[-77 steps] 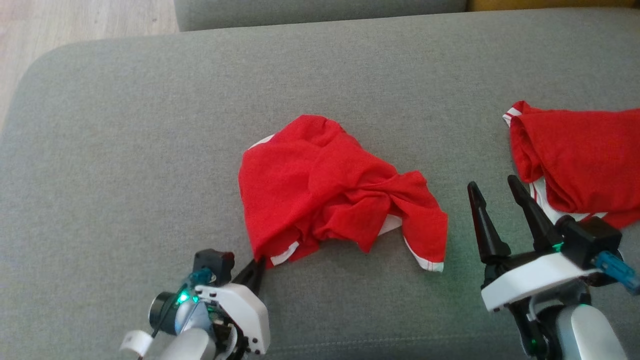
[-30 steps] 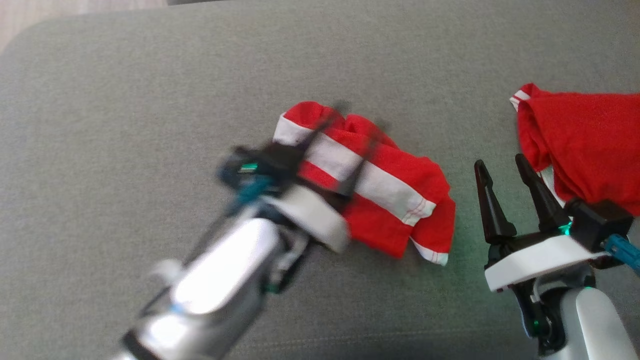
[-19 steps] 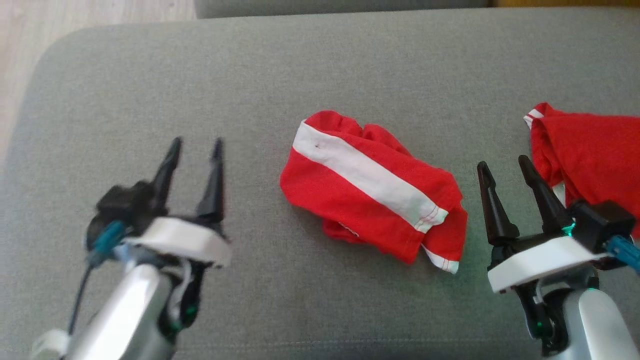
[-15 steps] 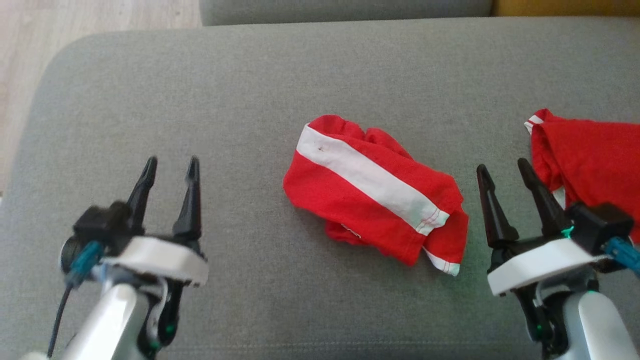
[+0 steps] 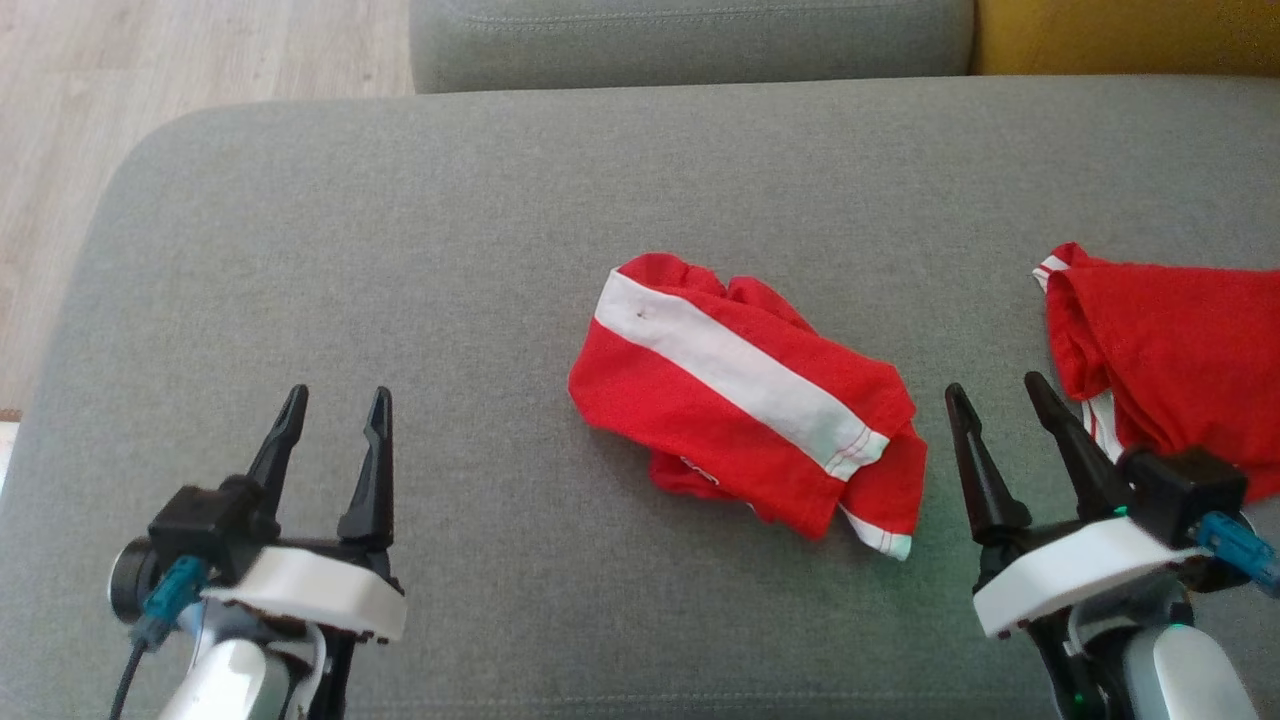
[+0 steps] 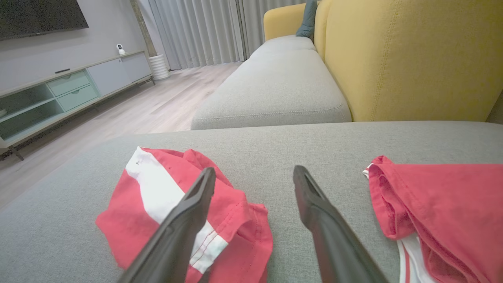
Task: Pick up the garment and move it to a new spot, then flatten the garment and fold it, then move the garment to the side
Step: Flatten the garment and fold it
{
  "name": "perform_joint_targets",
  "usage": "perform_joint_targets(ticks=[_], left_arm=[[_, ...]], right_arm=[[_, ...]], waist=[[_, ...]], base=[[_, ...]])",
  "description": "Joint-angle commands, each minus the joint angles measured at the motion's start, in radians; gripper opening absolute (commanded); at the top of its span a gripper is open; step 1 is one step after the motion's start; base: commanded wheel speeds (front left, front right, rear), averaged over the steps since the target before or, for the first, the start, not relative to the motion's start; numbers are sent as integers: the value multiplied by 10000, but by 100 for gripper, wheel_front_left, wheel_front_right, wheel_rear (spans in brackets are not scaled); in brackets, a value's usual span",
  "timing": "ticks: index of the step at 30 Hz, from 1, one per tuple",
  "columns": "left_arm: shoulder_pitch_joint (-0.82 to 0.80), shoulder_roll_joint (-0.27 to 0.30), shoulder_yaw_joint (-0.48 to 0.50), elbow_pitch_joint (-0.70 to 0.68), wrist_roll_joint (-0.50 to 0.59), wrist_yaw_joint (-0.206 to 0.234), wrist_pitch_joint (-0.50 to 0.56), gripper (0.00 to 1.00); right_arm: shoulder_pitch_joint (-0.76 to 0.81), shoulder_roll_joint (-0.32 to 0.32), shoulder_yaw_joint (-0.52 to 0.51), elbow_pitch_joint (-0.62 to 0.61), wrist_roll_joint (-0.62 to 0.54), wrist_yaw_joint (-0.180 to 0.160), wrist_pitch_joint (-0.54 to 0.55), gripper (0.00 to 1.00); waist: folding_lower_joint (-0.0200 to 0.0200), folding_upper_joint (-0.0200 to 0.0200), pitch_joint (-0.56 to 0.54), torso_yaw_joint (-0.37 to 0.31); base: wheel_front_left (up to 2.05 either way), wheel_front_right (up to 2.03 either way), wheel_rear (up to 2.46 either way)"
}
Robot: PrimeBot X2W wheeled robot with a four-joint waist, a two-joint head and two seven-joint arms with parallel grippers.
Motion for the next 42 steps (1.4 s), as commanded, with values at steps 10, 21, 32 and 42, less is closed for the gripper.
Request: perform_joint_targets(ticks=[10, 21, 32, 42], left_arm=[[-276, 6, 543, -326, 235, -130, -122, 100], [-326, -118, 616, -311, 373, -218, -122, 100], [-689, -347, 641, -252, 515, -382, -122, 100], [-776, -590, 861, -176, 681, -568, -122, 100]], right_arm=[[-153, -114, 247, -461, 26, -9, 179, 100], [-125, -77, 350, -256, 189, -9, 388, 100], [-637, -14, 1293, 1683, 738, -9, 489, 100], [-1400, -3, 1808, 2522, 1135, -9, -157, 0]], waist=[[0, 0, -54, 41], [0, 0, 36, 83], [0, 0, 401, 286], [0, 0, 547, 352]], base=[[0, 0, 0], [0, 0, 0], [0, 0, 0], [0, 0, 0]])
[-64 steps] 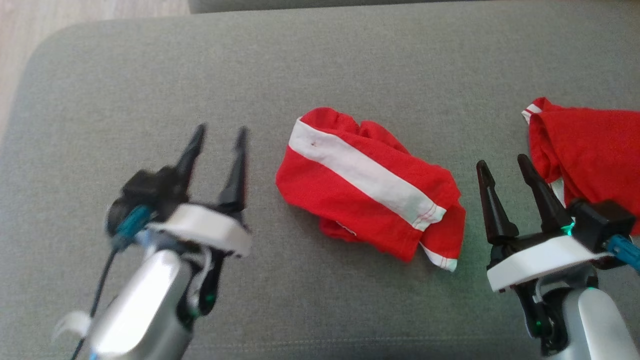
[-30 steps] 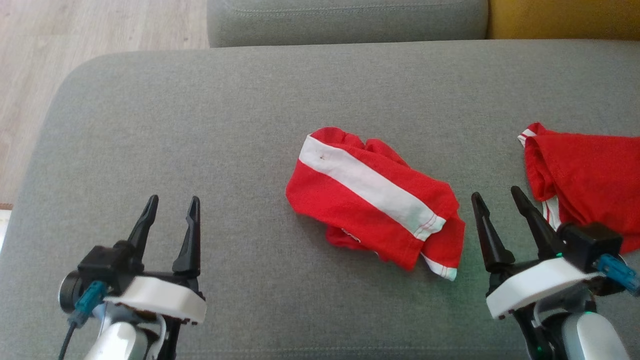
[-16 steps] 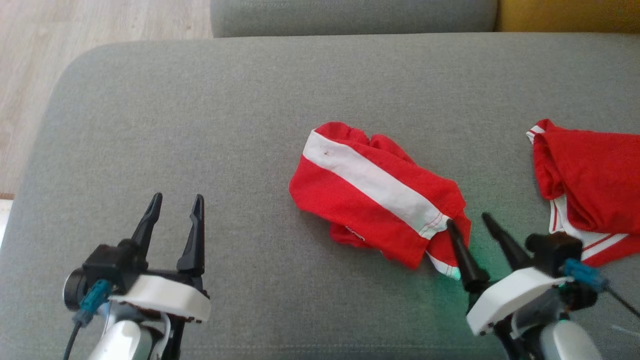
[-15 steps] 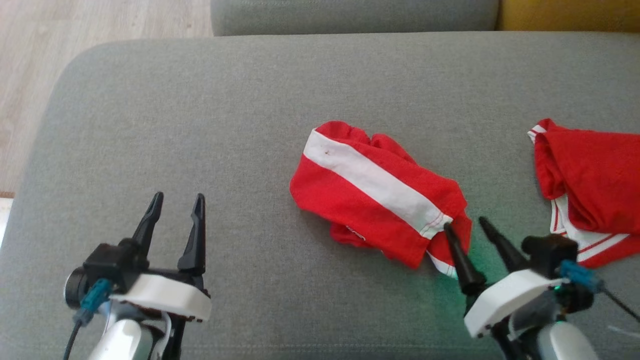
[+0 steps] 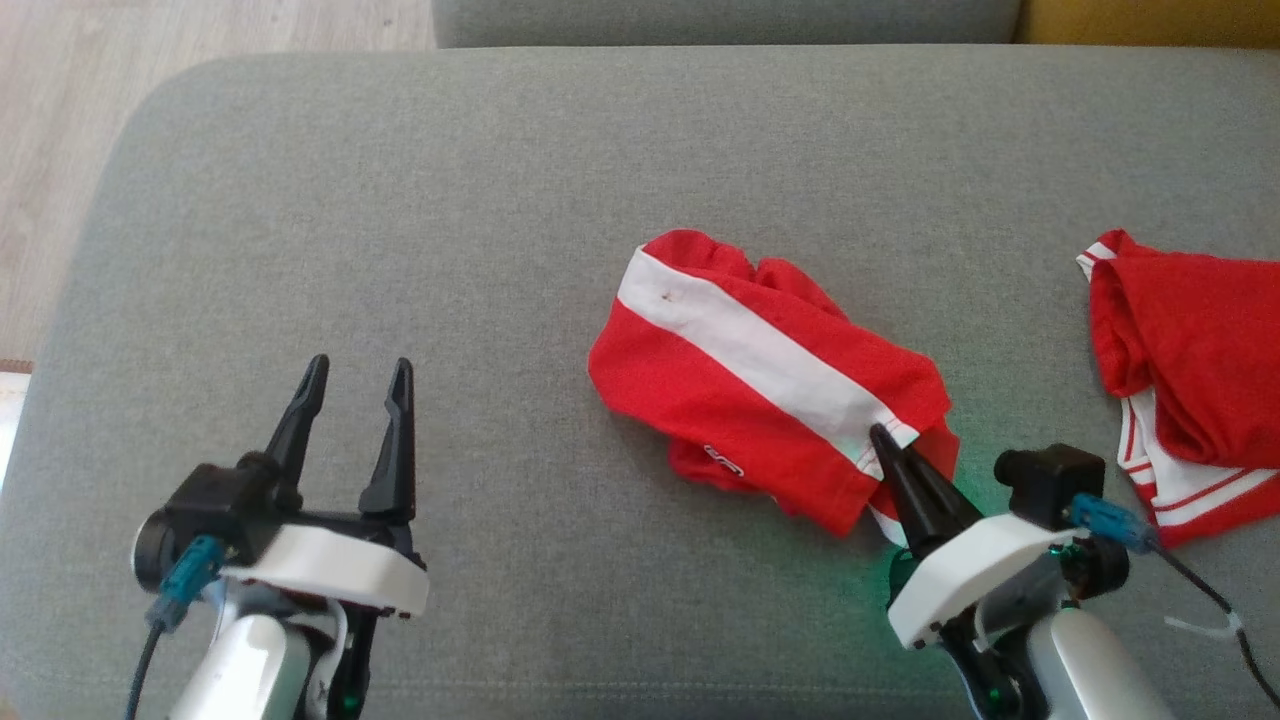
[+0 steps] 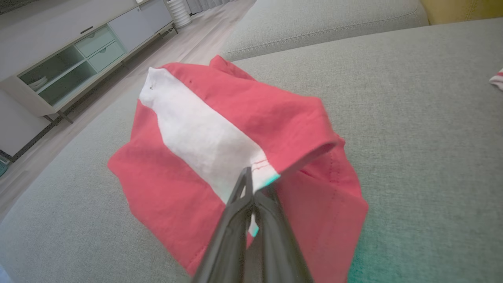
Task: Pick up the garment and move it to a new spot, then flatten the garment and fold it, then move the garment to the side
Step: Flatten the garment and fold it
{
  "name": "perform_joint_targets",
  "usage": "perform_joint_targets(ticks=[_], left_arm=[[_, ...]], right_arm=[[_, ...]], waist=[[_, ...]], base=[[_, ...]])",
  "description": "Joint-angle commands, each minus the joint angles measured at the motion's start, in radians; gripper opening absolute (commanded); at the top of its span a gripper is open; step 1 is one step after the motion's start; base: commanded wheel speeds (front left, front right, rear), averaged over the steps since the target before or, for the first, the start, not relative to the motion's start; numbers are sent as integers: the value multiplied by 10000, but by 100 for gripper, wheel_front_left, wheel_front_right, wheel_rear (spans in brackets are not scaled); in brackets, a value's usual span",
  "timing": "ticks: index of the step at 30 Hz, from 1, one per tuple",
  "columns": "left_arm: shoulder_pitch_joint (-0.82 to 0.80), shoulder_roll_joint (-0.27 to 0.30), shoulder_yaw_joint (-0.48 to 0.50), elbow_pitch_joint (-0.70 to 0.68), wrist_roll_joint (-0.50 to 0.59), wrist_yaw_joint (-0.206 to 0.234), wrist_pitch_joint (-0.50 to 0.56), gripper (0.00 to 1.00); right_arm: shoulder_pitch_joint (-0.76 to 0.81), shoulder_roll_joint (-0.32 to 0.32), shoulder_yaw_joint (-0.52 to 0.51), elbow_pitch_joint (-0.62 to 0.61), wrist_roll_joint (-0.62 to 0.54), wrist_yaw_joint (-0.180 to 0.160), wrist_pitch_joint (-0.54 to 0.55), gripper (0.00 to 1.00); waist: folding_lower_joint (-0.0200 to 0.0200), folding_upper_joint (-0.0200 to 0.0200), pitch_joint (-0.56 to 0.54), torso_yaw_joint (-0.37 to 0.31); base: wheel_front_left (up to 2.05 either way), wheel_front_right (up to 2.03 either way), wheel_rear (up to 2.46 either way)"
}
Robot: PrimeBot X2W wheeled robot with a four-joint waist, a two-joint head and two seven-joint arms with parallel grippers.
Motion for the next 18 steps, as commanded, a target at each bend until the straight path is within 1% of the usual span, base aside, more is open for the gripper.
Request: perform_joint_targets(ticks=[1, 4, 12, 18], left_arm=[[-487, 53, 453, -282, 101, -46, -122, 100], [-475, -17, 526, -284, 164, -99, -122, 100], [-466, -224, 698, -226, 353, -264, -122, 100], [-560, -329, 728, -96, 458, -452, -122, 100]], right_arm=[[-328, -70, 238, -255, 88, -9, -163, 0], [-204, -201, 7, -271, 88, -9, -250, 0], [514, -646, -1270, -2, -363, -9, -92, 0], [512, -575, -1434, 148, -497, -9, -140, 0]], waist=[[0, 0, 19, 1], [0, 0, 33, -11], [0, 0, 101, -147], [0, 0, 170, -242]], base=[[0, 0, 0], [0, 0, 0], [0, 0, 0], [0, 0, 0]])
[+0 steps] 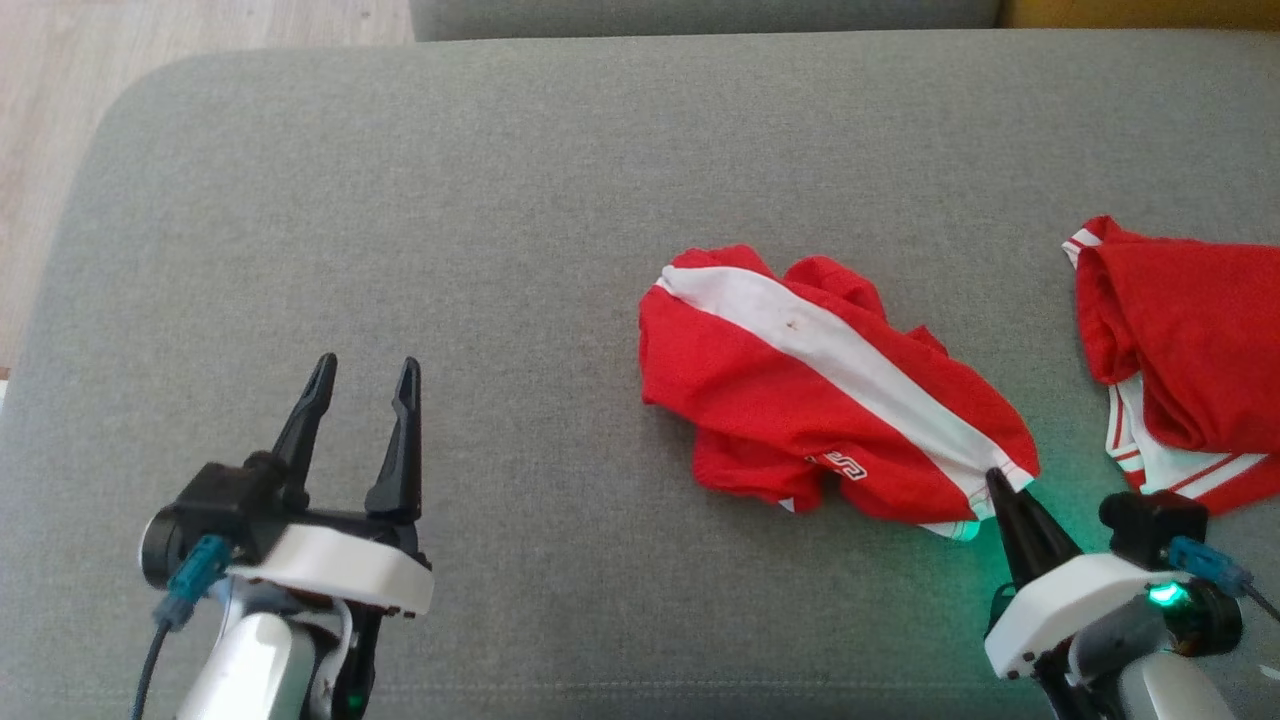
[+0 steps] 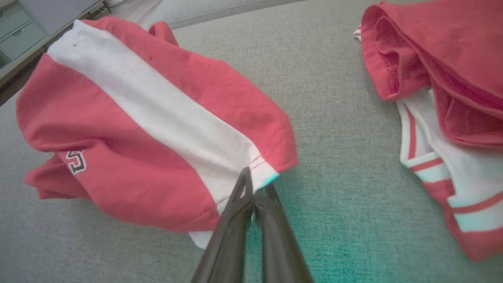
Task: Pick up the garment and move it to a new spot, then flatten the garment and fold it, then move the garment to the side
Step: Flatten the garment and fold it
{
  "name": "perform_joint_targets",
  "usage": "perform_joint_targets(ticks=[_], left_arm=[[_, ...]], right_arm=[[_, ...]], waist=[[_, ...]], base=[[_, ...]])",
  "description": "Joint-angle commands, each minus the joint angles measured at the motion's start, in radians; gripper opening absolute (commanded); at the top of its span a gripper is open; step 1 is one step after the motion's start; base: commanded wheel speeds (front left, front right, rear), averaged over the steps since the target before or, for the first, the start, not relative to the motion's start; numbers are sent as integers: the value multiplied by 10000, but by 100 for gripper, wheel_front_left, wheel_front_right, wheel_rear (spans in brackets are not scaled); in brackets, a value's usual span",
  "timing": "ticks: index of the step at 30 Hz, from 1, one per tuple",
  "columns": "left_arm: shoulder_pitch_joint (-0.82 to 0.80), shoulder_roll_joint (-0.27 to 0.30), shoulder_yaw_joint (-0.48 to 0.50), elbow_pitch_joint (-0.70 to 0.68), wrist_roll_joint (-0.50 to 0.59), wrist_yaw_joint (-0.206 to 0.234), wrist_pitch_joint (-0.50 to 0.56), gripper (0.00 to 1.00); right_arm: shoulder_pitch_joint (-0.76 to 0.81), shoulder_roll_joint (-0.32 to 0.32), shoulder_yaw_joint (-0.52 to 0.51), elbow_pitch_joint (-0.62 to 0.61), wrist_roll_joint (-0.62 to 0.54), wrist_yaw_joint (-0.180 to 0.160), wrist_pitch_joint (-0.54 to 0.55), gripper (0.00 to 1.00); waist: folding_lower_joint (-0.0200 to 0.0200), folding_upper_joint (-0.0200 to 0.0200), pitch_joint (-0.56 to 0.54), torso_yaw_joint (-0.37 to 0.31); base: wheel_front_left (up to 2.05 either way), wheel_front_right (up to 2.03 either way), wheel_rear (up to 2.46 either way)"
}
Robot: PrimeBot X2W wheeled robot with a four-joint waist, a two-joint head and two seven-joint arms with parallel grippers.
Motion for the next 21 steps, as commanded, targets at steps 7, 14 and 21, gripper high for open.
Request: perform_joint_targets(ticks=[7, 14, 21], left_arm=[[-529, -5, 442, -196, 201, -76, -122, 100], [-376, -27, 547, -170, 285, -91, -122, 100], [-221, -31, 590, -173, 382, -37, -122, 100]], right_arm=[[-456, 44, 294, -390, -191, -9, -492, 100], [-502, 13, 111, -1285, -325, -9, -1040, 100], [-547, 8, -30, -2476, -673, -9, -1065, 100]], waist=[[0, 0, -66, -55], [0, 0, -284, -120], [0, 0, -471, -162]], base=[[0, 0, 0], [0, 0, 0], [0, 0, 0]])
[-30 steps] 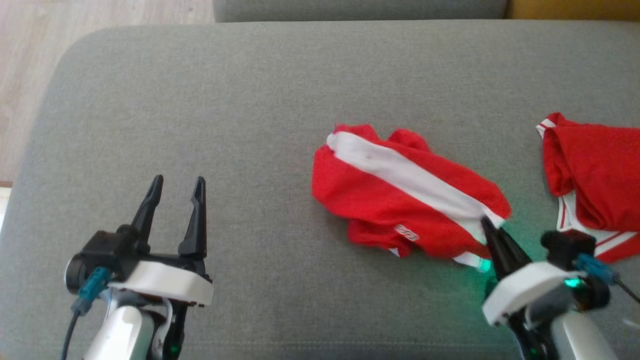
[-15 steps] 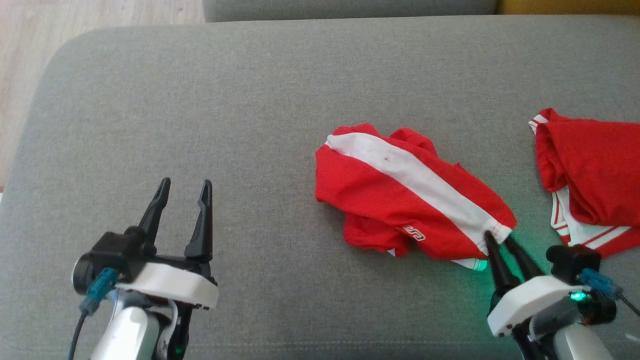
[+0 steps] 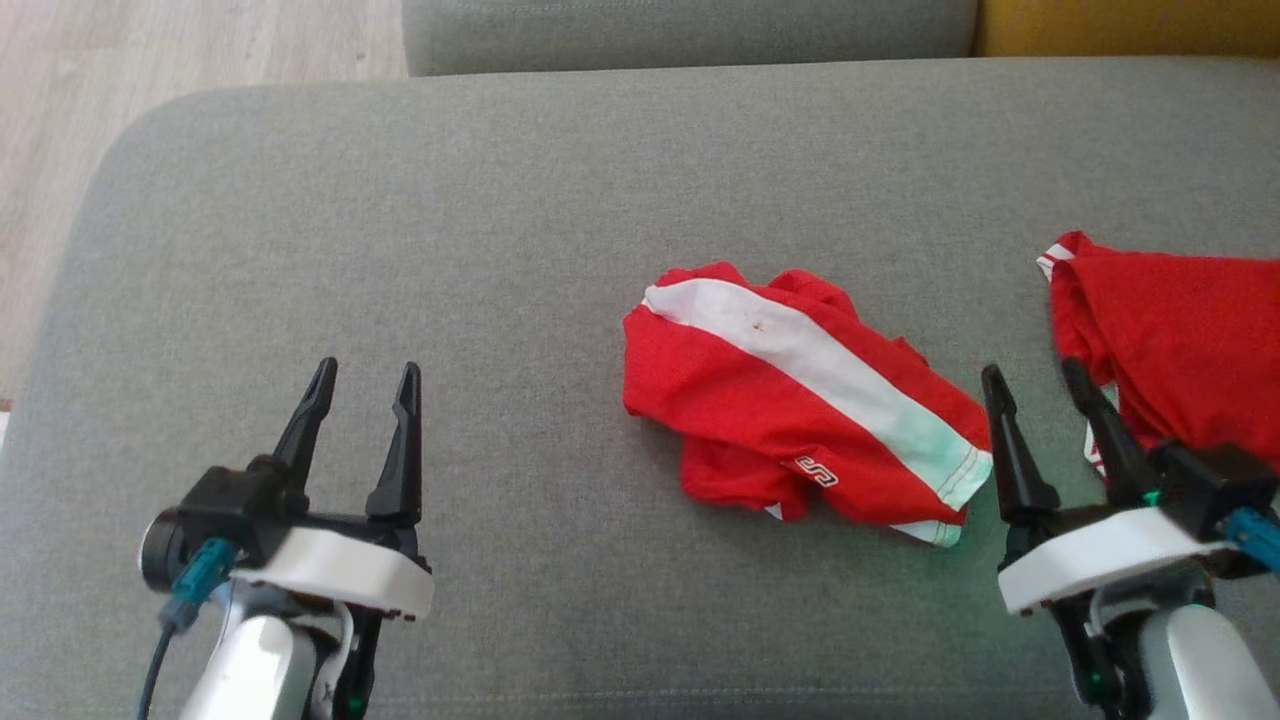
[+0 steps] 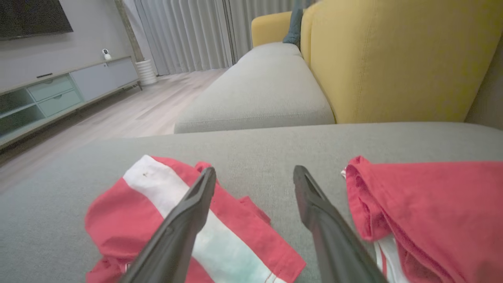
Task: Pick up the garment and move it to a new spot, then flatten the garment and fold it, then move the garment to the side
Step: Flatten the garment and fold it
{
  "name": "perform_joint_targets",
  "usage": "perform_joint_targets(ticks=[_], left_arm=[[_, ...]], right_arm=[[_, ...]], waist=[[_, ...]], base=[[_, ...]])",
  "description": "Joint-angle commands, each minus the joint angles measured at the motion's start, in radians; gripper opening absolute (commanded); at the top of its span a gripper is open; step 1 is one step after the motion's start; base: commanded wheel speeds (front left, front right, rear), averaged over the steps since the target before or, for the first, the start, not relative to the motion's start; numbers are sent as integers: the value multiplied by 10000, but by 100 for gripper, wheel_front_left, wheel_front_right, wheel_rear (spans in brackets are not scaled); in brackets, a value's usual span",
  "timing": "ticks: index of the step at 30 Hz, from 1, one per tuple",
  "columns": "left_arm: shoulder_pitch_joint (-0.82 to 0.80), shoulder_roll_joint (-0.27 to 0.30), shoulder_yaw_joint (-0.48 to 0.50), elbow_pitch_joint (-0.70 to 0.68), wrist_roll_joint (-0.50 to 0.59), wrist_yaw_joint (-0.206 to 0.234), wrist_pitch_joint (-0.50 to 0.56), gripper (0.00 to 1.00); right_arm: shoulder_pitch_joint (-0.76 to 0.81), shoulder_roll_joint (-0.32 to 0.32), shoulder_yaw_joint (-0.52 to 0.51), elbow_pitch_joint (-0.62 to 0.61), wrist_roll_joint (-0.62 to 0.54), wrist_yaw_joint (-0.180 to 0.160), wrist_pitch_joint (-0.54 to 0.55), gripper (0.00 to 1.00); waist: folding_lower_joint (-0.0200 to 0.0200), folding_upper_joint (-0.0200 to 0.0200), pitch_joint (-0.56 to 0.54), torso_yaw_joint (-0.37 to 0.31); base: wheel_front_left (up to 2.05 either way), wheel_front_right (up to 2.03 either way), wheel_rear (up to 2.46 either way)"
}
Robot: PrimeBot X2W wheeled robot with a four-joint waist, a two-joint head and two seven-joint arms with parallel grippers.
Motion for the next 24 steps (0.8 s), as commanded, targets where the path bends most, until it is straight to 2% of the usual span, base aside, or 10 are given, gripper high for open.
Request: perform_joint_targets(ticks=[1, 9, 24], left_arm=[[-242, 84, 465, -283, 121, 37, -122, 100], [-176, 109, 405, -223, 98, 63, -122, 100], [-254, 180, 334, -230, 41, 130, -111, 100]], right_arm=[[-369, -130, 174, -493, -92, -9, -28, 100], [-166, -28, 204, -1166, -190, -9, 295, 100], [-88, 76, 195, -1283, -192, -9, 436, 100]], waist=[[0, 0, -34, -7], [0, 0, -114, -12], [0, 0, -12, 23]], base=[[0, 0, 0], [0, 0, 0], [0, 0, 0]])
